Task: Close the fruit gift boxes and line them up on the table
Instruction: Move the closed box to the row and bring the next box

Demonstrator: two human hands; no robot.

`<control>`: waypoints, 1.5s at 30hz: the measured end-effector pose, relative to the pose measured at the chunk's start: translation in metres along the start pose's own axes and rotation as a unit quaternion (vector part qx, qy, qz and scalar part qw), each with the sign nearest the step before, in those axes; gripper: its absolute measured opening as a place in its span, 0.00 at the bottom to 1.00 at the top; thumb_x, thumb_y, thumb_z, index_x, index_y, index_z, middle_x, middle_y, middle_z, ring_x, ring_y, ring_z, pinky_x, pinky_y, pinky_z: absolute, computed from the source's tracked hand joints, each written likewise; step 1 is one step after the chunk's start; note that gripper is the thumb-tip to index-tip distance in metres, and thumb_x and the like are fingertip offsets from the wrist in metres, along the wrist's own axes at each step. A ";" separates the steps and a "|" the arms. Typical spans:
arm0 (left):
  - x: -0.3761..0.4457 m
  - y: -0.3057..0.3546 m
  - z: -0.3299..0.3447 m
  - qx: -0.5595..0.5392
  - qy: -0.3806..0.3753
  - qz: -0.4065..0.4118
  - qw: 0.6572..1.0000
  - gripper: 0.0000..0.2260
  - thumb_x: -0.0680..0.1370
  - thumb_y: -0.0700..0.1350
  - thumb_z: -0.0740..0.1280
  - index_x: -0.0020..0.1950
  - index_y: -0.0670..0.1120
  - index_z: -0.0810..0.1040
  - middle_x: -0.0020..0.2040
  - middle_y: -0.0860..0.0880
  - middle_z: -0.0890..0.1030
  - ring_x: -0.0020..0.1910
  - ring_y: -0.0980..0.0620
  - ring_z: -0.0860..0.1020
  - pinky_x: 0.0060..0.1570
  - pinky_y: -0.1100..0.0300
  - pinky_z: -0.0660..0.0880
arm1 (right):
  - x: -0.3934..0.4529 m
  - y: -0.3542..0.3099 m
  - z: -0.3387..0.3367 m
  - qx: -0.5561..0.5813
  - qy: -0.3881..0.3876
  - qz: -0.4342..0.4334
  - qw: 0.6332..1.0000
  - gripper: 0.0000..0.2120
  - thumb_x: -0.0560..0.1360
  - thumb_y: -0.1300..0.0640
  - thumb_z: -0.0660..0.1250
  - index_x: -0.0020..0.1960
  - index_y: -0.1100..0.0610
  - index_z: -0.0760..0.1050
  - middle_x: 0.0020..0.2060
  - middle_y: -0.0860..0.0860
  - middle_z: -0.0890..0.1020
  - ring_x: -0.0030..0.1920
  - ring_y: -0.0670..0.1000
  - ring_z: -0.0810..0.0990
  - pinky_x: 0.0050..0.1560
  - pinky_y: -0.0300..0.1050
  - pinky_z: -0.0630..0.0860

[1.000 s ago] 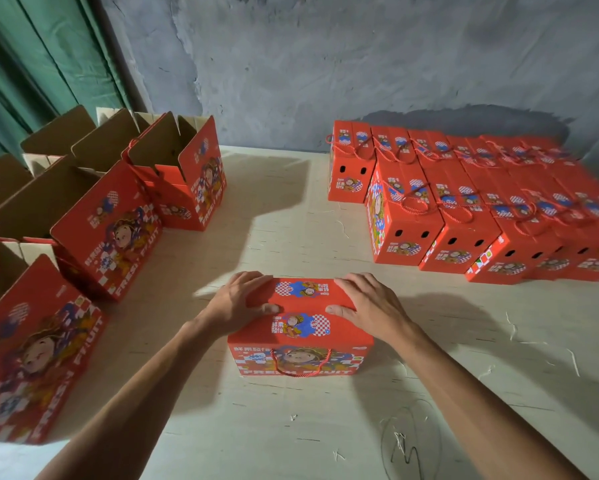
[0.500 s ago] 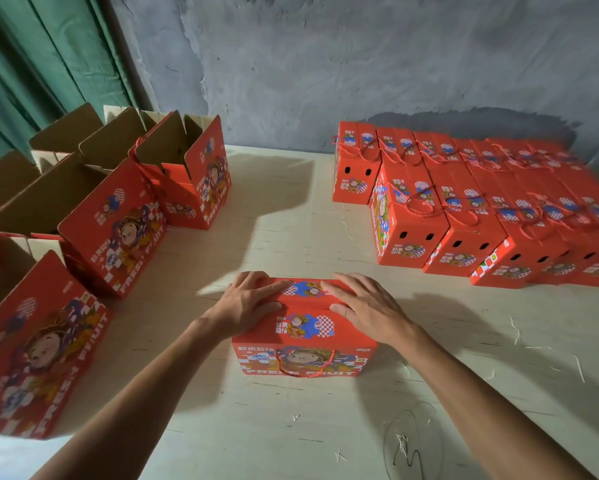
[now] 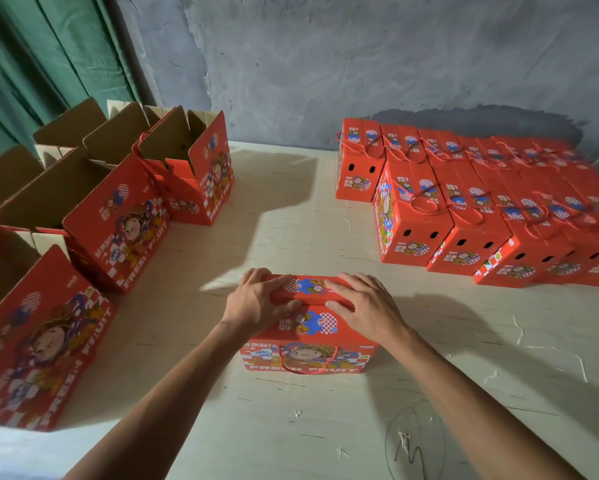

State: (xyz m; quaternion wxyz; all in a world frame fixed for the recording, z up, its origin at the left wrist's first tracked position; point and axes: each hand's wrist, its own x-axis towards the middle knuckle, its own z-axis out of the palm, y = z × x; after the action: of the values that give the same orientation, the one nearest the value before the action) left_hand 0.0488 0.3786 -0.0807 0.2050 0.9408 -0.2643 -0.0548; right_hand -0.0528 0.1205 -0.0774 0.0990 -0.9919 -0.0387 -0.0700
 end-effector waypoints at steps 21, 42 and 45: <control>-0.021 -0.057 -0.029 -0.111 -0.070 0.148 0.980 0.25 0.85 0.52 0.58 0.81 0.49 0.64 0.81 0.46 0.63 0.82 0.48 0.58 0.79 0.45 0.59 | -0.029 0.035 -0.021 0.117 -0.021 -0.056 0.991 0.26 0.83 0.59 0.66 0.79 0.59 0.65 0.79 0.50 0.65 0.79 0.46 0.62 0.80 0.39 0.55; -0.027 -0.017 -0.013 -0.003 0.181 0.185 0.966 0.11 0.79 0.51 0.68 0.52 0.48 0.87 0.56 0.52 0.87 0.53 0.51 0.85 0.51 0.56 0.82 | -0.037 0.018 0.001 -0.033 0.207 -0.042 0.977 0.15 0.70 0.64 0.80 0.55 0.66 0.85 0.54 0.59 0.86 0.55 0.56 0.87 0.52 0.52 0.85; -0.023 0.006 -0.008 0.002 0.193 0.150 0.970 0.11 0.76 0.51 0.69 0.45 0.46 0.87 0.50 0.51 0.87 0.42 0.49 0.86 0.33 0.55 0.82 | -0.034 0.015 -0.001 -0.039 0.201 -0.024 0.979 0.15 0.69 0.63 0.81 0.54 0.66 0.85 0.53 0.59 0.87 0.54 0.56 0.87 0.49 0.53 0.86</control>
State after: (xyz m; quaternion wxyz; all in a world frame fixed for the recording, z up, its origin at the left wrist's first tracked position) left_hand 0.0282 0.3887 -0.0711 0.2564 0.8834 -0.3582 0.1600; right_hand -0.0848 0.1038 -0.0841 0.0644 -0.9594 -0.0391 -0.2717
